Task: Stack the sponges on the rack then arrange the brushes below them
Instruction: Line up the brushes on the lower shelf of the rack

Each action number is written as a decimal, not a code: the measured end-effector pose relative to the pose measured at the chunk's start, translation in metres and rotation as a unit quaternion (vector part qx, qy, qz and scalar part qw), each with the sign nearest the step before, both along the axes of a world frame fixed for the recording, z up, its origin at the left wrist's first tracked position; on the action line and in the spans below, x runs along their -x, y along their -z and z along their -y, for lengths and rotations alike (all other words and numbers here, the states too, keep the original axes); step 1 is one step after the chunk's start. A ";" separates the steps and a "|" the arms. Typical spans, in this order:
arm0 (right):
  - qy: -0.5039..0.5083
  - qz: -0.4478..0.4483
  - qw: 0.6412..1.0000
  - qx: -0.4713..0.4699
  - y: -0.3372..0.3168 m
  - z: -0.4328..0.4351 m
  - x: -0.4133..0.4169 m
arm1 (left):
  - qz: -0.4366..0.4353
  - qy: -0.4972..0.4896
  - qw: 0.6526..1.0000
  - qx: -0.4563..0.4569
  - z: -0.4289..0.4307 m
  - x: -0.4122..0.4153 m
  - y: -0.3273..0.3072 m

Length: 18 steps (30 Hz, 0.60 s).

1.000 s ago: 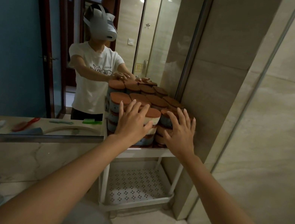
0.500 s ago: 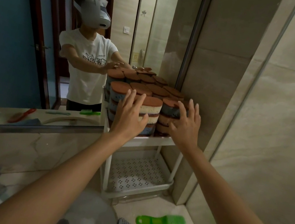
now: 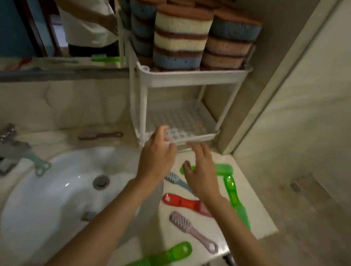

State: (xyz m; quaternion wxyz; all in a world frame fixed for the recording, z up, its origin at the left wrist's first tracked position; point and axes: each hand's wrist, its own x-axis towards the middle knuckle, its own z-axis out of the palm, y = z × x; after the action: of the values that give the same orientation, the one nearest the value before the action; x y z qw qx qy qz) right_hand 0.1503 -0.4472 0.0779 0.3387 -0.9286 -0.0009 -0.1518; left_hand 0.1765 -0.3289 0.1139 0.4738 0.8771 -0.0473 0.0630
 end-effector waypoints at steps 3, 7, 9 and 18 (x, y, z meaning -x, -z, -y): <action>0.027 -0.158 0.987 0.018 0.051 0.012 0.043 | -0.155 -0.001 0.987 -0.037 -0.008 0.029 0.051; 0.030 -0.258 0.958 0.119 0.081 0.019 0.075 | -0.254 0.059 0.956 -0.134 -0.015 0.057 0.092; 0.013 -0.323 0.935 0.144 0.092 0.022 0.082 | -0.281 0.084 0.943 -0.158 -0.017 0.065 0.108; -0.012 -0.374 0.909 0.182 0.118 0.030 0.082 | -0.328 0.092 0.921 -0.190 -0.020 0.074 0.124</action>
State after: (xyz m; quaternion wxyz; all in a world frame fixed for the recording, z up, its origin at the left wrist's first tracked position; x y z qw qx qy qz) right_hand 0.0684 -0.4769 -0.0397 0.1413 -0.9628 0.0875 0.2132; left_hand 0.1029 -0.3091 -0.0104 0.2909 0.9142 0.0193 -0.2816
